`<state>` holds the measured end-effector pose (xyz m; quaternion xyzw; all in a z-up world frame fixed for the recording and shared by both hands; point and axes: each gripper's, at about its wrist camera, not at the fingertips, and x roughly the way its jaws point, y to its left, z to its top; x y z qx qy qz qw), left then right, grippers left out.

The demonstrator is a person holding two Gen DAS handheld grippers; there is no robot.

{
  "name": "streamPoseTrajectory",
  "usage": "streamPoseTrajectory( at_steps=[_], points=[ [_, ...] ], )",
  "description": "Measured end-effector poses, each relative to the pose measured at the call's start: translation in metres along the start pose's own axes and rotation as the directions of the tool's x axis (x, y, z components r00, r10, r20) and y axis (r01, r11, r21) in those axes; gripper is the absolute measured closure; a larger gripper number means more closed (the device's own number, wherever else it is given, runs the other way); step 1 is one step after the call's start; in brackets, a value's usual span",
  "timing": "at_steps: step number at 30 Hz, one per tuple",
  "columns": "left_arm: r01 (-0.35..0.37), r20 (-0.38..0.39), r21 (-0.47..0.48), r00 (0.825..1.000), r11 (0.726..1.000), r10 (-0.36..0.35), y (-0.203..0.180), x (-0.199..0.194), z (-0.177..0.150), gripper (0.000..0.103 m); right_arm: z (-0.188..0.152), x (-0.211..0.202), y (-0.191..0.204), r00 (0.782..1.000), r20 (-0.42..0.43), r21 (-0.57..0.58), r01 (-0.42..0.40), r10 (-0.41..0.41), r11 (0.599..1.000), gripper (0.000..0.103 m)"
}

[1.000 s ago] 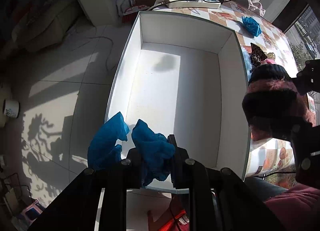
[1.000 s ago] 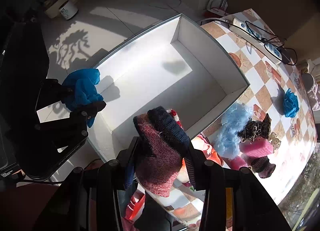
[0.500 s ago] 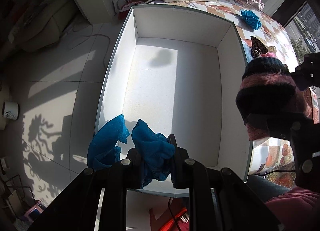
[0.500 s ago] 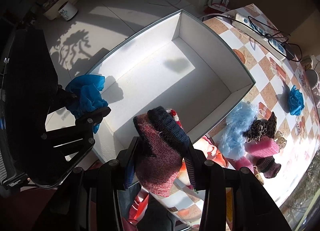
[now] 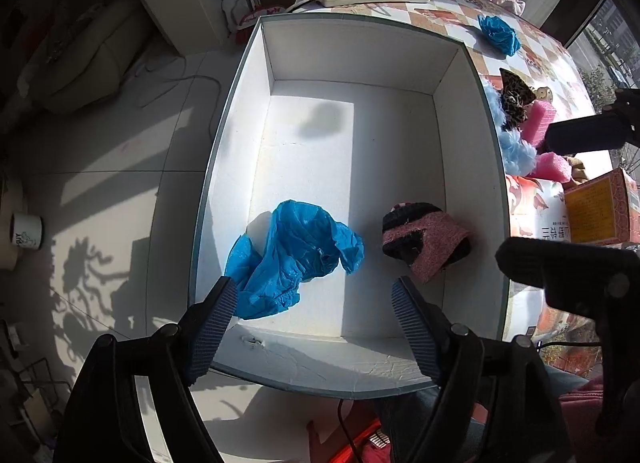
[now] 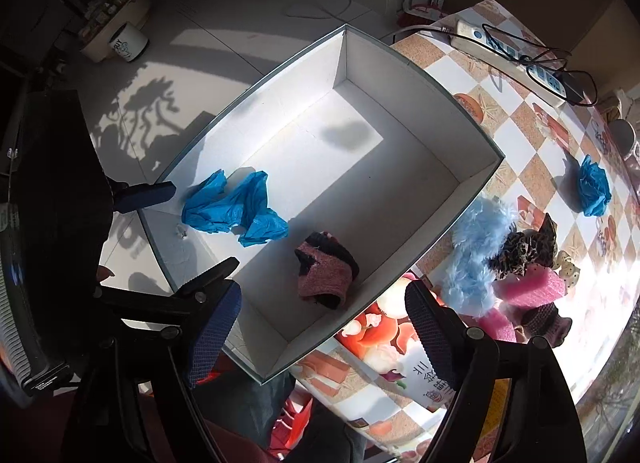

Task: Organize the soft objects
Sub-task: 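Open both grippers to drop the shower cap and sock into the box, then move both grippers back toward the pile of soft items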

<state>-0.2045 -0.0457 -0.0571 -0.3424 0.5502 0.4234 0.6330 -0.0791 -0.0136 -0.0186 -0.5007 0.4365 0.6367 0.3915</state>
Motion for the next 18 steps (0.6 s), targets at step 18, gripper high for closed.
streamPoseTrajectory(
  at_steps=[18],
  points=[
    [0.249, 0.110, 0.129, 0.958, 0.960, -0.264, -0.048, -0.054, 0.088, 0.000, -0.070, -0.104, -0.169, 0.991, 0.126, 0.562, -0.027, -0.054, 0.827, 0.000]
  ],
)
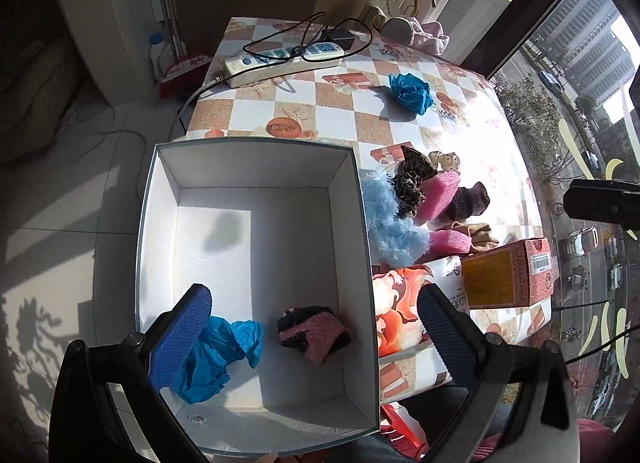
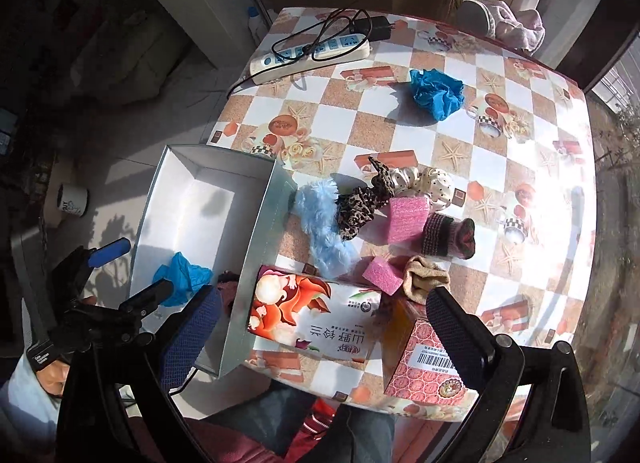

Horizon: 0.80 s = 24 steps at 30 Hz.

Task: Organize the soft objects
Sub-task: 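Move both grippers back toward the pile of soft items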

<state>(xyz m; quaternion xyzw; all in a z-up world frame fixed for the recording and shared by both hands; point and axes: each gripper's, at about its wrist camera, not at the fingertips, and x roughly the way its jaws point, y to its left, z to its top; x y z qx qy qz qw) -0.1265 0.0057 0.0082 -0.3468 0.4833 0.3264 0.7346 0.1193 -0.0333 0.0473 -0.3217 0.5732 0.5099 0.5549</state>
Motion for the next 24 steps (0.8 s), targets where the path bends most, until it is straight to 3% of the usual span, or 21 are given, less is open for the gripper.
streamPoseTrajectory(
  at_steps=[4, 10, 15, 24],
  points=[
    [-0.026, -0.021, 0.105, 0.999, 0.994, 0.028, -0.041, 0.016, 0.027, 0.000, 0.005, -0.001, -0.076, 0.997, -0.022, 0.161, 0.072, -0.069, 0.984, 0.000],
    [-0.082, -0.088, 0.179, 0.991, 0.980, 0.099, -0.087, 0.048, 0.051, 0.000, 0.004, 0.059, -0.152, 0.978, -0.191, 0.250, 0.128, -0.081, 0.960, 0.000],
    [-0.095, -0.161, 0.151, 0.980, 0.984, 0.120, -0.100, 0.074, 0.067, 0.000, 0.009, 0.107, -0.173, 0.965, -0.263, 0.253, 0.073, -0.004, 0.965, 0.000],
    [-0.128, -0.258, 0.088, 0.955, 0.988, 0.147, -0.117, 0.124, 0.102, 0.000, 0.036, 0.183, -0.164, 0.932, -0.360, 0.157, 0.004, 0.053, 0.988, 0.000]
  ],
)
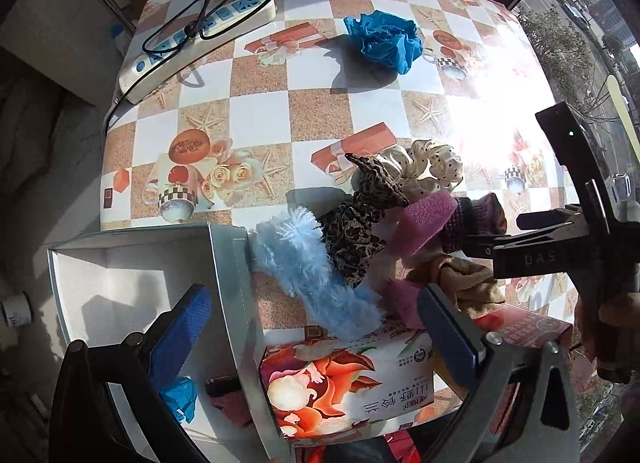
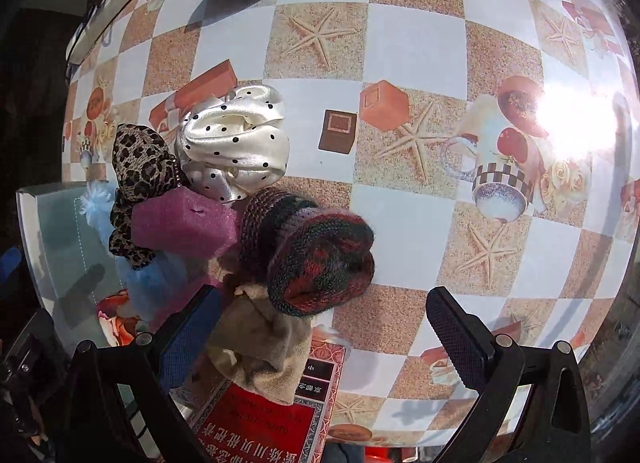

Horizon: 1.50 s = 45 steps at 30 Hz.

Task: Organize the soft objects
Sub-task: 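Move both grippers back toward the pile of soft items, then grasp the polka-dot scrunchie with the left gripper while the right grasps the striped knit sock, then carry the polka-dot scrunchie and striped knit sock over the white box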

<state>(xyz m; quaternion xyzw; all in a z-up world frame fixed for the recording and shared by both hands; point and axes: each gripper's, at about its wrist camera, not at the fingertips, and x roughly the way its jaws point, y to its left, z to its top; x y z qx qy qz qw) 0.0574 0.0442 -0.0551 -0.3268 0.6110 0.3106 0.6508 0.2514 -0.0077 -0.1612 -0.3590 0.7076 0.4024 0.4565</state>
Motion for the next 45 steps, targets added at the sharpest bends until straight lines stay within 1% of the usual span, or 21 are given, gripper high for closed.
streamPoseTrajectory(
  at_steps=[3, 7, 9, 13, 17, 22, 23, 24, 25, 26, 27, 28, 30, 31, 32, 33, 35, 38, 41, 42, 45],
  points=[
    [0.001, -0.007, 0.011, 1.000, 1.000, -0.001, -0.011, 0.005, 0.014, 0.000, 0.011, 0.014, 0.003, 1.000, -0.022, -0.023, -0.001, 0.000, 1.000, 0.000],
    [-0.019, -0.018, 0.050, 1.000, 0.999, 0.020, -0.027, 0.014, 0.031, 0.000, 0.016, 0.022, -0.003, 0.998, -0.021, -0.057, 0.063, -0.065, 0.996, 0.000],
    [-0.020, -0.029, 0.076, 0.999, 0.997, 0.022, -0.036, 0.019, 0.039, 0.000, 0.015, 0.021, -0.015, 0.999, -0.015, -0.028, 0.048, -0.048, 0.998, 0.000],
    [-0.019, -0.048, 0.152, 0.998, 0.988, 0.027, -0.061, 0.034, 0.056, 0.000, 0.010, 0.015, -0.053, 0.997, 0.023, 0.062, 0.068, -0.069, 0.996, 0.000],
    [-0.021, -0.081, 0.237, 0.996, 0.971, 0.041, -0.093, 0.060, 0.074, 0.000, 0.000, 0.010, -0.092, 0.998, 0.054, 0.153, 0.036, -0.045, 0.988, 0.000],
    [-0.014, -0.143, 0.299, 0.988, 0.954, 0.059, -0.125, 0.097, 0.094, 0.000, -0.019, 0.005, -0.110, 0.993, 0.115, 0.172, 0.008, -0.028, 0.985, 0.000],
    [-0.023, -0.155, 0.303, 0.985, 0.953, 0.073, -0.128, 0.103, 0.096, 0.000, -0.022, 0.004, -0.110, 0.991, 0.131, 0.166, 0.009, -0.031, 0.986, 0.001],
    [-0.039, -0.164, 0.306, 0.982, 0.951, 0.093, -0.130, 0.109, 0.099, 0.000, -0.026, 0.003, -0.109, 0.989, 0.146, 0.158, 0.001, -0.025, 0.987, 0.010],
    [-0.047, -0.176, 0.309, 0.979, 0.950, 0.106, -0.131, 0.114, 0.100, 0.004, -0.028, 0.001, -0.107, 0.988, 0.156, 0.148, -0.022, -0.001, 0.989, 0.020],
    [-0.038, -0.196, 0.311, 0.975, 0.950, 0.103, -0.132, 0.120, 0.102, 0.014, -0.029, -0.001, -0.105, 0.986, 0.163, 0.139, -0.044, 0.021, 0.989, 0.025],
    [-0.027, -0.222, 0.310, 0.970, 0.950, 0.100, -0.132, 0.125, 0.103, 0.021, -0.030, -0.002, -0.103, 0.986, 0.166, 0.128, -0.056, 0.035, 0.990, 0.033],
    [-0.030, -0.243, 0.310, 0.964, 0.950, 0.109, -0.132, 0.129, 0.103, 0.029, -0.031, -0.002, -0.100, 0.986, 0.165, 0.117, -0.057, 0.038, 0.991, 0.034],
    [-0.043, -0.261, 0.320, 0.956, 0.946, 0.132, -0.132, 0.134, 0.103, 0.035, -0.030, -0.005, -0.092, 0.985, 0.170, 0.101, -0.042, 0.024, 0.994, 0.039],
    [-0.046, -0.265, 0.333, 0.954, 0.942, 0.141, -0.132, 0.136, 0.103, 0.049, -0.031, -0.006, -0.087, 0.984, 0.176, 0.100, -0.051, 0.033, 0.994, 0.042],
    [-0.063, -0.255, 0.343, 0.954, 0.937, 0.158, -0.132, 0.135, 0.102, 0.070, -0.032, -0.009, -0.085, 0.982, 0.184, 0.102, -0.060, 0.040, 0.993, 0.043],
    [-0.076, -0.238, 0.343, 0.957, 0.936, 0.165, -0.131, 0.132, 0.103, 0.075, -0.030, -0.011, -0.077, 0.980, 0.193, 0.105, -0.065, 0.044, 0.992, 0.046],
    [-0.045, -0.199, 0.313, 0.974, 0.949, 0.112, -0.127, 0.120, 0.104, 0.081, -0.033, -0.018, -0.079, 0.976, 0.209, 0.111, -0.080, 0.055, 0.991, 0.049],
    [-0.047, -0.095, 0.277, 0.993, 0.960, 0.076, -0.121, 0.093, 0.103, 0.081, -0.036, -0.029, -0.087, 0.970, 0.235, 0.122, -0.100, 0.069, 0.988, 0.049],
    [-0.052, -0.013, 0.233, 0.998, 0.971, 0.056, -0.112, 0.067, 0.098, 0.081, -0.042, -0.042, -0.088, 0.962, 0.261, 0.128, -0.118, 0.081, 0.985, 0.050],
    [-0.059, 0.010, 0.223, 0.998, 0.973, 0.058, -0.109, 0.059, 0.097, 0.081, -0.037, -0.049, -0.099, 0.960, 0.269, 0.126, -0.121, 0.083, 0.985, 0.050],
    [-0.072, 0.063, 0.200, 0.996, 0.977, 0.060, -0.098, 0.037, 0.089, 0.081, -0.039, -0.052, -0.097, 0.954, 0.286, 0.121, -0.123, 0.084, 0.985, 0.050]
  ],
)
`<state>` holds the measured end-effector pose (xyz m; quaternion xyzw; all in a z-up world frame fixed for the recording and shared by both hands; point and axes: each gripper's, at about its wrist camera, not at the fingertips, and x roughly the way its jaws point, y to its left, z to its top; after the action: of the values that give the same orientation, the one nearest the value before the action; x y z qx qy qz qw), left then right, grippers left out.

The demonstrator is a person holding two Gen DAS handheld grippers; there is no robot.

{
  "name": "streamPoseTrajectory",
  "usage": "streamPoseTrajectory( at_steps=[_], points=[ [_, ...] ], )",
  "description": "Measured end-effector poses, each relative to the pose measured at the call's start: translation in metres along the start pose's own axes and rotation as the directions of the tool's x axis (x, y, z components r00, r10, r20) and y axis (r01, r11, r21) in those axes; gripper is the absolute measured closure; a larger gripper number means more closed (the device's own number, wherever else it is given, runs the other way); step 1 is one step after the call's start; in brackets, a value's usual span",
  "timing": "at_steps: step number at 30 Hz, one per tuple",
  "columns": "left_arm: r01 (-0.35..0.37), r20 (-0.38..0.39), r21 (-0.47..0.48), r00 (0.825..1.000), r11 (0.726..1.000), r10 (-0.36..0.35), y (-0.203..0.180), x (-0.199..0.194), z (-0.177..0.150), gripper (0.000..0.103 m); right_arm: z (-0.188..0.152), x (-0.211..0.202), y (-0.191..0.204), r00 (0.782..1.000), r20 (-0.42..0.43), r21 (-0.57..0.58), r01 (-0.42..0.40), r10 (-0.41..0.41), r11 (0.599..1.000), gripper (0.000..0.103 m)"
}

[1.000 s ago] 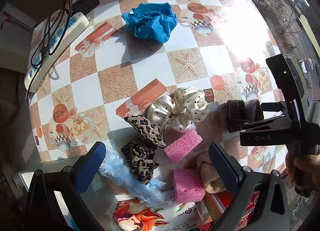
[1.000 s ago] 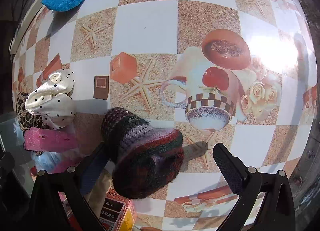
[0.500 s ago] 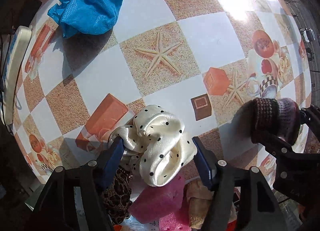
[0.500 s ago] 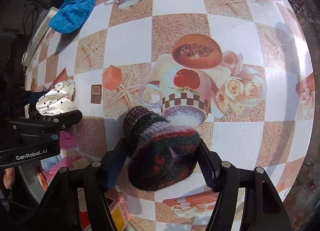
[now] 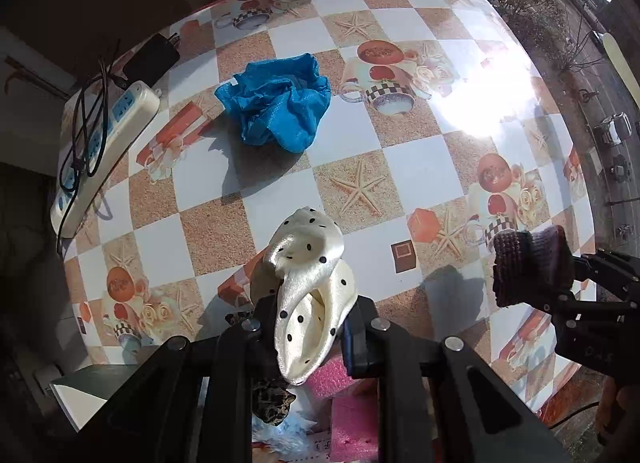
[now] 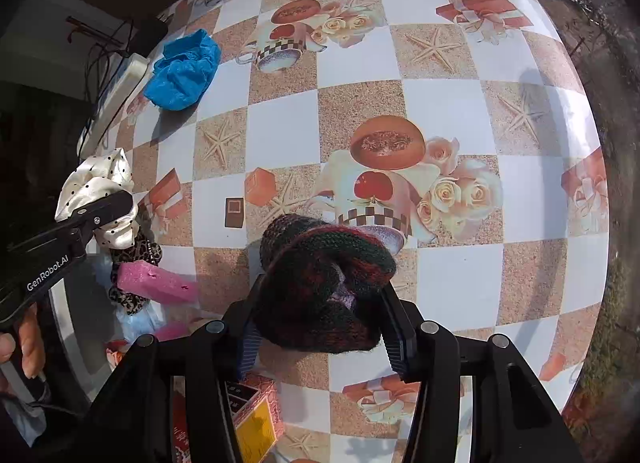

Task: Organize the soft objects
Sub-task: 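Carry the polka-dot scrunchie and striped knit sock over the white box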

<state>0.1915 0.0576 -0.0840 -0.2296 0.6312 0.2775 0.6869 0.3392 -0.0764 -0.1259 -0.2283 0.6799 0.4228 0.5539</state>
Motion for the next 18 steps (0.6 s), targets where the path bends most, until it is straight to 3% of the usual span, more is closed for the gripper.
streamPoseTrajectory(
  at_steps=[6, 18],
  points=[
    [-0.041, 0.075, -0.029, 0.996, 0.999, 0.043, 0.005, -0.033, -0.031, 0.081, 0.000, -0.016, 0.006, 1.000, 0.024, -0.018, 0.005, -0.004, 1.000, 0.050],
    [-0.045, 0.074, -0.012, 0.996, 0.999, 0.046, 0.011, -0.060, -0.113, 0.081, -0.026, -0.042, 0.048, 0.998, 0.055, -0.059, 0.026, -0.023, 0.998, 0.050]
  ],
)
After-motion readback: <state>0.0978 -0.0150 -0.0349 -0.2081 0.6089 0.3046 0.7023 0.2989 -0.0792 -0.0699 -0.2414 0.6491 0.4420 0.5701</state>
